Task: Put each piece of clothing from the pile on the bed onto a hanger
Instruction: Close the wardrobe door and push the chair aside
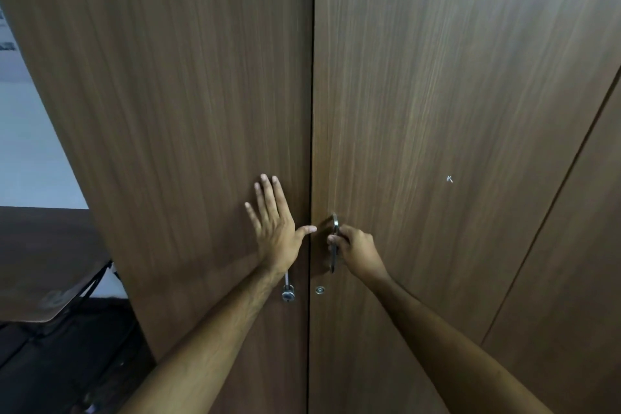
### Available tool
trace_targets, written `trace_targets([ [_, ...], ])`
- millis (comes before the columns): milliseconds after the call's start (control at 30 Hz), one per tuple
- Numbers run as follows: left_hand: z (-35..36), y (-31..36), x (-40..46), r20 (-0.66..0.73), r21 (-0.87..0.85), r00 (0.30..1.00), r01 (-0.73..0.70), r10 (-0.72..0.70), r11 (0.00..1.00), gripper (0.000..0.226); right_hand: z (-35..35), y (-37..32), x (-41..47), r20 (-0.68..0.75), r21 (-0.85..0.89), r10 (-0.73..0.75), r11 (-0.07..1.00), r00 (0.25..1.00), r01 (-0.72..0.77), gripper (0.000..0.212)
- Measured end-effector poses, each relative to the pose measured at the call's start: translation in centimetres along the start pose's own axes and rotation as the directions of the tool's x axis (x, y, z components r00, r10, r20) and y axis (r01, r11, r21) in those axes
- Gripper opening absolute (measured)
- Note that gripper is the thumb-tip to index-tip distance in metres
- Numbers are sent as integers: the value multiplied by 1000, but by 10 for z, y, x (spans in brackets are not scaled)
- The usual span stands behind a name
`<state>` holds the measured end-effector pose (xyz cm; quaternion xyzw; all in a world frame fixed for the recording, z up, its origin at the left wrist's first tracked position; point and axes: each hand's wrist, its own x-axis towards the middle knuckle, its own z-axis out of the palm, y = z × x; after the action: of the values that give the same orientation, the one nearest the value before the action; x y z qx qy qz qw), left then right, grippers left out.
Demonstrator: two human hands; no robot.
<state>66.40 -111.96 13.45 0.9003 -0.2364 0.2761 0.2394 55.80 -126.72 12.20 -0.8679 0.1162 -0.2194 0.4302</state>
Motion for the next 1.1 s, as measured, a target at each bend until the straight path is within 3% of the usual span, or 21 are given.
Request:
trace_targets([
  [700, 42, 6, 39, -13, 122, 999, 54, -53, 991, 133, 10, 22, 59, -16, -82, 13, 997, 1000, -14, 13],
  [867, 34, 6, 34, 23, 142, 998, 51, -55, 989, 130, 9, 13, 59, 9, -91, 77, 993, 997, -76, 12],
  [1000, 23, -1, 32, 97, 2, 995, -19, 19, 1000, 138, 6, 3, 51, -1, -250, 141, 958, 990, -137, 27],
  [1100, 6, -24, 16, 189, -57, 969, -149, 157, 987, 127, -3, -6, 42, 44, -498, 176, 857, 983, -131, 40],
])
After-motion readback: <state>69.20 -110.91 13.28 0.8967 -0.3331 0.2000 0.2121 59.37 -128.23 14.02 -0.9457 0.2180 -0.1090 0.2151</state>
